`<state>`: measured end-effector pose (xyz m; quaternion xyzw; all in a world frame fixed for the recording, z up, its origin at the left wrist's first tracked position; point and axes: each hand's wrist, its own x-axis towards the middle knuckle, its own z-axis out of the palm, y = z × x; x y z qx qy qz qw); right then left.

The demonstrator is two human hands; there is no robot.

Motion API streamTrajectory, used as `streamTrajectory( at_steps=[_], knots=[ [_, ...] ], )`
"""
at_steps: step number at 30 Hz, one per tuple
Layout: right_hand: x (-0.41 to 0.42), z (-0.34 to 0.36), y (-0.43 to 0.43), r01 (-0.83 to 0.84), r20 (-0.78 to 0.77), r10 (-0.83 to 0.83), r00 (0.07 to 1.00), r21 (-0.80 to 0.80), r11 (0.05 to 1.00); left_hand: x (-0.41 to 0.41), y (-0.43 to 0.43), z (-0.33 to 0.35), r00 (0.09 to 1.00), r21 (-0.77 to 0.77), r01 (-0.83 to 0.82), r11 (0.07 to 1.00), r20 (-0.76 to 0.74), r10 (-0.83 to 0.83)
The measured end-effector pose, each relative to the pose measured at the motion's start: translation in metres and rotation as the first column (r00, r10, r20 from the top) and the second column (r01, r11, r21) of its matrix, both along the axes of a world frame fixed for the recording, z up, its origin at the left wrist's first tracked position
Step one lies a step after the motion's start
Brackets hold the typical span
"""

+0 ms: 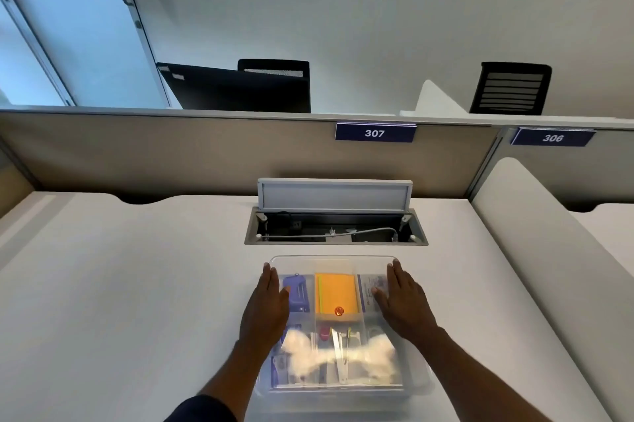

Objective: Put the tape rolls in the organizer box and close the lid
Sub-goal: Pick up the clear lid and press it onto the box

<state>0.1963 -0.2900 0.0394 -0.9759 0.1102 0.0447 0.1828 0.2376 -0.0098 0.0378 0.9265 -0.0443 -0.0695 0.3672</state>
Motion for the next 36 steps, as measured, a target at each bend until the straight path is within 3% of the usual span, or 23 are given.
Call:
streamTrajectory(
  at_steps=[14,19,25,29,36],
  knots=[
    [0.000,-0.007,-0.005,-0.028,0.029,0.025,0.999,0.104,0.994,0.005,-0.002,-0.010,1.000,0.064,-0.025,0.998,0.002,0.025],
    [-0.015,0.005,0.000,0.223,0.114,-0.271,0.956,0.320,0.921,0.002,-0.001,-0.001,0.997,0.004,-0.050,0.999,-0.060,0.050],
    [-0.050,0.011,0.000,0.384,0.107,-0.452,0.885,0.379,0.842,-0.038,-0.003,0.003,0.958,-0.099,-0.270,0.958,-0.128,0.257],
    [-0.073,0.004,0.003,0.349,0.061,-0.404,0.913,0.398,0.848,-0.070,-0.001,0.001,0.928,0.001,-0.370,0.929,-0.045,0.370],
    [-0.081,0.010,0.022,0.308,0.038,-0.355,0.934,0.417,0.855,-0.083,0.014,0.007,0.939,0.024,-0.339,0.940,-0.042,0.340]
  ],
)
